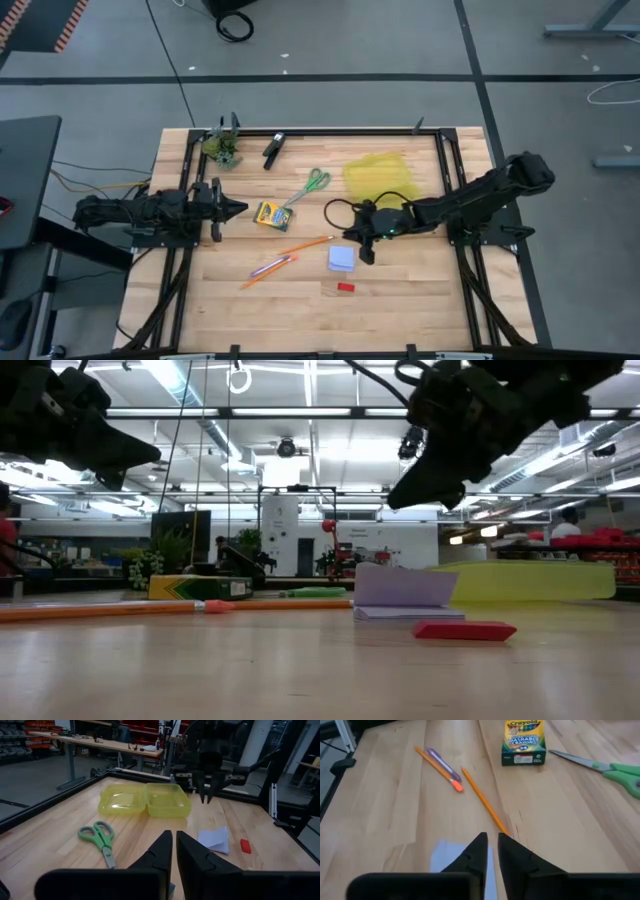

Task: Pack school essentials
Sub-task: Put the top yellow pencil into the yellow supply box

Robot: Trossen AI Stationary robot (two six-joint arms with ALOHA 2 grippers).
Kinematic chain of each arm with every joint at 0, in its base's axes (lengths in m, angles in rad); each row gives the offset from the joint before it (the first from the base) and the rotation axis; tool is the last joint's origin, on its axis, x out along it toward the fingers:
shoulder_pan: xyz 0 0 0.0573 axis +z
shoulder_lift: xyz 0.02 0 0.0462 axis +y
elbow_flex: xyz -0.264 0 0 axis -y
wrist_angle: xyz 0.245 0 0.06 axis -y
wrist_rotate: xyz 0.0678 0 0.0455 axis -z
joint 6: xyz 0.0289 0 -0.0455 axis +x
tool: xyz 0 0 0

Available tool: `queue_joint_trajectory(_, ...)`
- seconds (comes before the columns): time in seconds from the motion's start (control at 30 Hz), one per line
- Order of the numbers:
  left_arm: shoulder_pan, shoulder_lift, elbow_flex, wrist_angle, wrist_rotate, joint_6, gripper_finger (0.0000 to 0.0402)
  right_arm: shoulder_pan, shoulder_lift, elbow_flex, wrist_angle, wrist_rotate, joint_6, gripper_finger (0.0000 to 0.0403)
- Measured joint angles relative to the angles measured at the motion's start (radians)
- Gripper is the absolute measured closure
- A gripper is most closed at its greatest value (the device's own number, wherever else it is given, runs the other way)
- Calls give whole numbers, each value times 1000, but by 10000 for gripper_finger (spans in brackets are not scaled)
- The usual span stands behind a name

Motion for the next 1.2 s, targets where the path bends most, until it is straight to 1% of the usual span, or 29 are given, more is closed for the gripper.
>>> queue_joint_trajectory(0.23, 0, 0, 0, 0, 0, 0, 376, -1, 76, 112, -89, -1, -4, 290)
queue_joint_trajectory(0.37, 0, 0, 0, 0, 0, 0, 371, -1, 132, 175, -133, 7, -44, 275)
queue_joint_trajectory(0.57, 0, 0, 0, 0, 0, 0, 366, -7, 207, 240, -142, 8, -139, 280)
queue_joint_trajectory(0.77, 0, 0, 0, 0, 0, 0, 371, -28, 257, 259, -118, 5, -174, 284)
queue_joint_trajectory(1.0, 0, 0, 0, 0, 0, 0, 369, -45, 341, 259, -5, -31, -237, 285)
queue_joint_trajectory(1.2, 0, 0, 0, 0, 0, 0, 363, -70, 403, 259, 107, -94, -286, 285)
